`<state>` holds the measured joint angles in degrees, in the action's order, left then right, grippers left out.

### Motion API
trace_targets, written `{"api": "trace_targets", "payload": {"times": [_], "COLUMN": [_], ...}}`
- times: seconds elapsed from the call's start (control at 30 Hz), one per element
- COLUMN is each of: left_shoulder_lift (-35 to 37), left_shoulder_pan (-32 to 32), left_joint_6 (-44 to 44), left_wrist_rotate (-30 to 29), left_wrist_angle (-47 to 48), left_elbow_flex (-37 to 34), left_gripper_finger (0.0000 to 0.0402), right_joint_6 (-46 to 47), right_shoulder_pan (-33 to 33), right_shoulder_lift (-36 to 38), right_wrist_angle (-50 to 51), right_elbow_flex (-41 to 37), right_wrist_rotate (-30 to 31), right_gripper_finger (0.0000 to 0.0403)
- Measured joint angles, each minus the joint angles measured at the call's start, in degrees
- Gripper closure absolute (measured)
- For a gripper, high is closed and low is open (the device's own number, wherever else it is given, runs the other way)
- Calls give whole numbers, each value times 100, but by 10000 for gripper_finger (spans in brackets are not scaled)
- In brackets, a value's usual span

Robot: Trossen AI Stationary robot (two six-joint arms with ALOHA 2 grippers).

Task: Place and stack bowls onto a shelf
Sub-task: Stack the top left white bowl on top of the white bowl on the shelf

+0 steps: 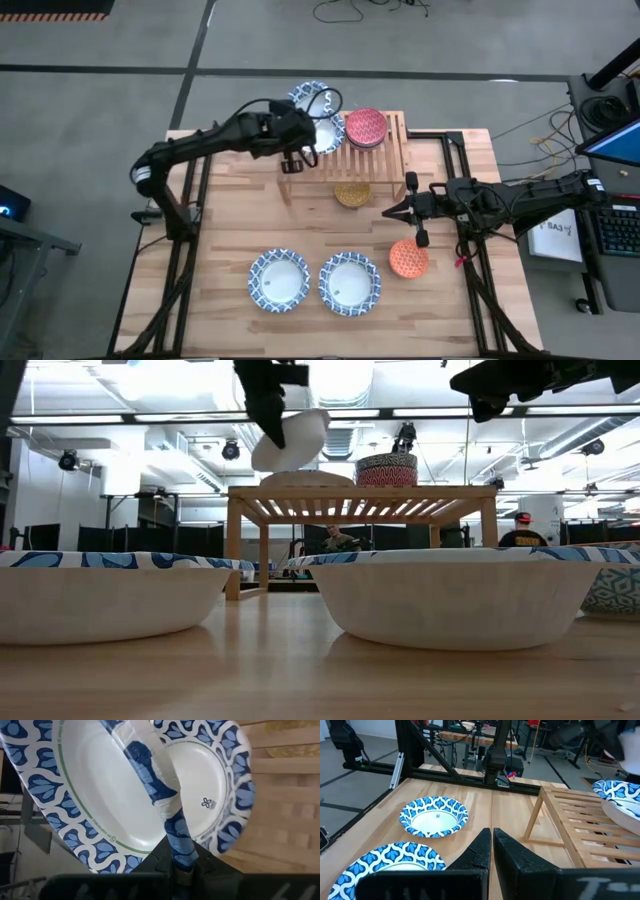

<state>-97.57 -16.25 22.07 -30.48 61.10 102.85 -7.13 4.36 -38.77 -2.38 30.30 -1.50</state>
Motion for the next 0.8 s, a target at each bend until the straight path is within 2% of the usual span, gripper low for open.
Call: {"api": "trace_targets", "payload": {"times": [0.23,0.67,0.8], "left_shoulder_lift": [-463,-458,-307], "left_shoulder_pan": [-26,-21,-8], "left_joint_6": [150,92,-317], "left_wrist_rotate": [3,5,152], "left_wrist_angle": [108,188,407], "left_elbow_flex": [370,439,439], "left_gripper_finger": [387,263,236], "right_joint_6": [1,0,148], "right_shoulder_pan": [0,0,0], "right_shoulder_lift": [1,0,-2], "right_wrist_angle": [-1,4,5], "right_elbow_flex": [0,0,0], "right_wrist_rotate": [-2,0,1], "right_gripper_finger": [394,394,394]}}
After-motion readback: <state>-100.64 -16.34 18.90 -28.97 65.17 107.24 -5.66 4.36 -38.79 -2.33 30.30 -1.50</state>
